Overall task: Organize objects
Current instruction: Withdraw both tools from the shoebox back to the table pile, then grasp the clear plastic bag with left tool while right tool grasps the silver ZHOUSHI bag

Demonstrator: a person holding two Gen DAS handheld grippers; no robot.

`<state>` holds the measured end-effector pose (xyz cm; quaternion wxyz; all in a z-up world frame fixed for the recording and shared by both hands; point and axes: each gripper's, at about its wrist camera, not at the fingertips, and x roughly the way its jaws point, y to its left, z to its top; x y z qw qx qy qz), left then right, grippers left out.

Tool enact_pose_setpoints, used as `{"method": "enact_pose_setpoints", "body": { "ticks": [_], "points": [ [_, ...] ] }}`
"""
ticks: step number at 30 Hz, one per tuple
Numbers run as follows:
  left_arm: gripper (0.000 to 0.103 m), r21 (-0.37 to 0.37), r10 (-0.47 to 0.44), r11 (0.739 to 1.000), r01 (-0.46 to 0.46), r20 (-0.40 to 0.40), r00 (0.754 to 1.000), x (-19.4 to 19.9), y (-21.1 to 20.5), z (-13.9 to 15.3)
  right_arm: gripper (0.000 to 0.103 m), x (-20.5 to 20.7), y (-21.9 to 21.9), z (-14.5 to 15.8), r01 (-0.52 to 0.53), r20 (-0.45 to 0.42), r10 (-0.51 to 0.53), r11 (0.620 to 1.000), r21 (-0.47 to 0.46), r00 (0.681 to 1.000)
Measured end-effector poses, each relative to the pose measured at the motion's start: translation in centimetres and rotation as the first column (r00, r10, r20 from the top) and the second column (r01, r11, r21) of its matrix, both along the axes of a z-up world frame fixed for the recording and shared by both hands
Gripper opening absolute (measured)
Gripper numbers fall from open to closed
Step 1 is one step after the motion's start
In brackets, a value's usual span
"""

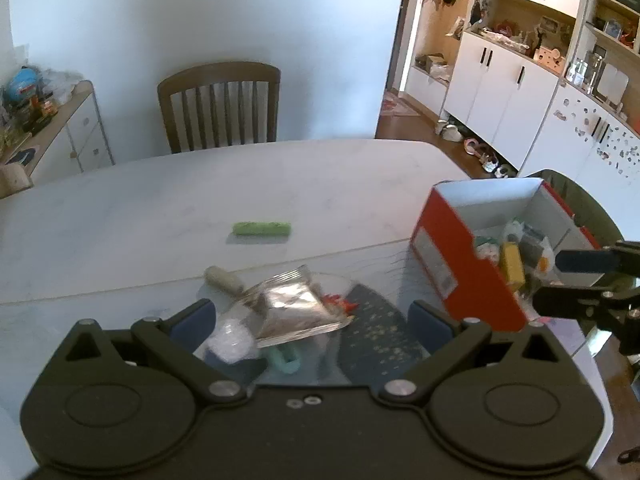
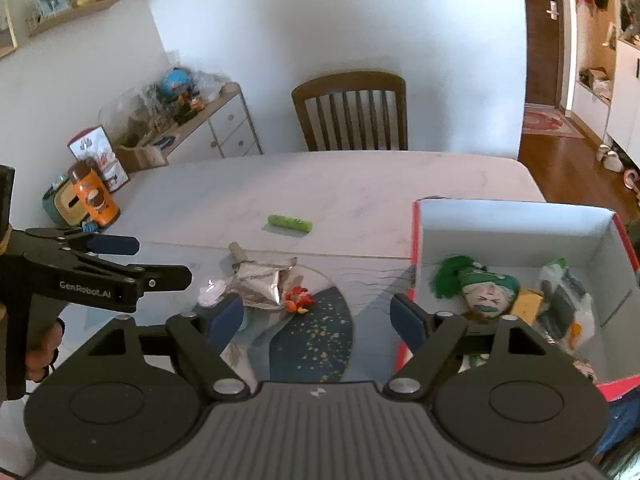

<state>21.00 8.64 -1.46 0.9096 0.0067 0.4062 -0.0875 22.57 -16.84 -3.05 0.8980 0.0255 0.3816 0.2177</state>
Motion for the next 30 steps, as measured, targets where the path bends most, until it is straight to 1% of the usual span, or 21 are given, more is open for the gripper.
{"method": "enact_pose_setpoints", "body": {
  "ticks": [7, 13, 17, 21, 24, 26, 30],
  "points": [
    [0.102, -0.004, 0.016, 1.0, -0.016, 0.005, 1.0, -0.1, 3.3, -2.2, 0.081, 1.1, 3.5, -1.5, -0.038, -0.038, 0.036, 0.998, -0.045, 0.999],
    [0.102, 0.014, 0.017, 1.0, -0.017, -0.004, 1.0, 0.5, 5.3, -4.6, 0.081, 3.3, 6.4, -3.0, -0.054, -0.085, 0.049, 0.997, -0.054, 0.995],
    [0.102, 0.006, 0.025, 1.0, -0.025, -0.021, 0.999, 1.1, 6.6, -6.5, 0.081, 4.9, 8.1, -4.2, -0.058, -0.116, 0.051, 0.996, -0.06, 0.992],
    [0.102, -0.01, 0.031, 0.999, -0.031, -0.03, 0.999, 1.8, 7.6, -8.0, 0.081, 6.4, 9.6, -5.6, -0.069, -0.143, 0.059, 0.995, -0.072, 0.988],
    [0.102, 0.001, 0.036, 0.999, -0.036, -0.042, 0.998, 2.6, 8.1, -9.3, 0.081, 7.5, 10.5, -7.0, -0.069, -0.168, 0.052, 0.993, -0.095, 0.984],
    [0.102, -0.001, 0.04, 0.999, -0.04, -0.052, 0.998, 3.0, 8.3, -10.0, 0.081, 8.1, 11.1, -7.9, -0.066, -0.19, 0.047, 0.994, -0.091, 0.981],
    [0.102, -0.004, 0.041, 0.999, -0.041, -0.055, 0.998, 3.6, 8.5, -10.8, 0.081, 9.3, 12.5, -8.7, -0.062, -0.193, 0.043, 0.994, -0.093, 0.98]
  ]
}}
